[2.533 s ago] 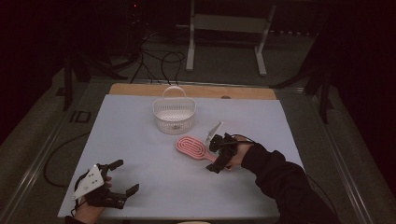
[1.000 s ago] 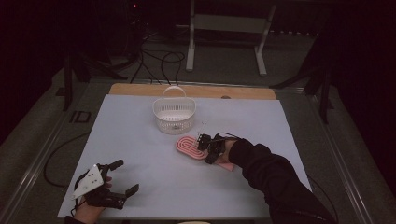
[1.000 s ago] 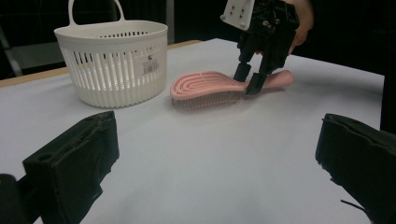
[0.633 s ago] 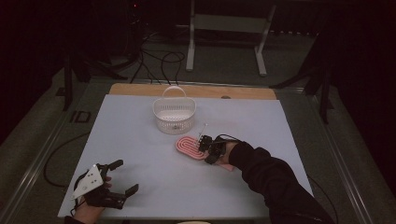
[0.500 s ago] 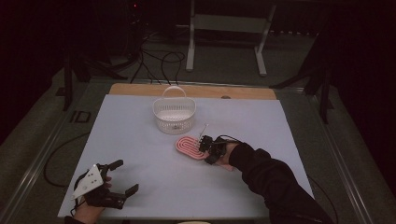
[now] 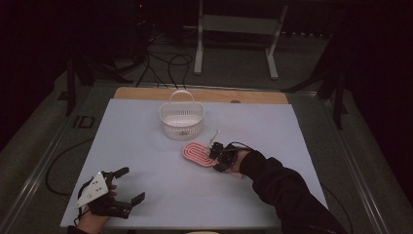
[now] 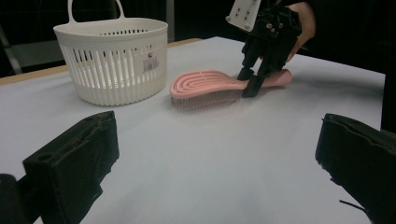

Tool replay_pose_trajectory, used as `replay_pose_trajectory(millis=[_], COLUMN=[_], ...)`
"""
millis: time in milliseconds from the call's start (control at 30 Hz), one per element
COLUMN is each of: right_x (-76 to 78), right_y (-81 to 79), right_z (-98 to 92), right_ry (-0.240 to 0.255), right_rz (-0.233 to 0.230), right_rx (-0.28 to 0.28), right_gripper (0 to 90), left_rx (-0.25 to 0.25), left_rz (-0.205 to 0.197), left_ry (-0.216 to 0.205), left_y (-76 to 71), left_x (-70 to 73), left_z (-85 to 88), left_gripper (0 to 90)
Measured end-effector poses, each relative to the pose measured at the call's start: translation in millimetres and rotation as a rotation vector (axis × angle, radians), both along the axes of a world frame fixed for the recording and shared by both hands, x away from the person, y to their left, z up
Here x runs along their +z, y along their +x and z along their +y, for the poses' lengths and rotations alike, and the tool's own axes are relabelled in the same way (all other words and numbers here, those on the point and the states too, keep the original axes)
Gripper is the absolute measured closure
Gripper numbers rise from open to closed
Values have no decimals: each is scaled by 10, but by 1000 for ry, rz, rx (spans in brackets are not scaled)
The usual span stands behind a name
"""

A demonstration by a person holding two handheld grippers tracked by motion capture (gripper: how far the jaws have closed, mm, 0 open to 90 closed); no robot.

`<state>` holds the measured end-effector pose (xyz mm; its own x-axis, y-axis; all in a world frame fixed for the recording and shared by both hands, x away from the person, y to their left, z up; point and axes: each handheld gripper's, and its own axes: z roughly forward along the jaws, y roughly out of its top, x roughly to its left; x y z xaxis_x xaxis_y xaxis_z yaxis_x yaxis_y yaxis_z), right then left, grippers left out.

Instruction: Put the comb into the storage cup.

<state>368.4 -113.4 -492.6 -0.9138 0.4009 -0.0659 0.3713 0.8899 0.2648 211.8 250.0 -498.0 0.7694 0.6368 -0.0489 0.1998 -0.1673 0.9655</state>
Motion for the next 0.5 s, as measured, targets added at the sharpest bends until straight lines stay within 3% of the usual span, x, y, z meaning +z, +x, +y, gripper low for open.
replay_pose_trajectory(millis=[267, 500], right_x=[-10, -1], right_y=[-38, -69], right_z=[-43, -62], right_ry=[34, 68], right_rz=[-45, -62], right_rx=[40, 35], right_gripper=[702, 704], left_rx=[4, 5], left_rz=[2, 4], left_ry=[-5, -7], left_y=[6, 6], left_x=[-2, -5], left_z=[5, 6], left_gripper=[3, 3])
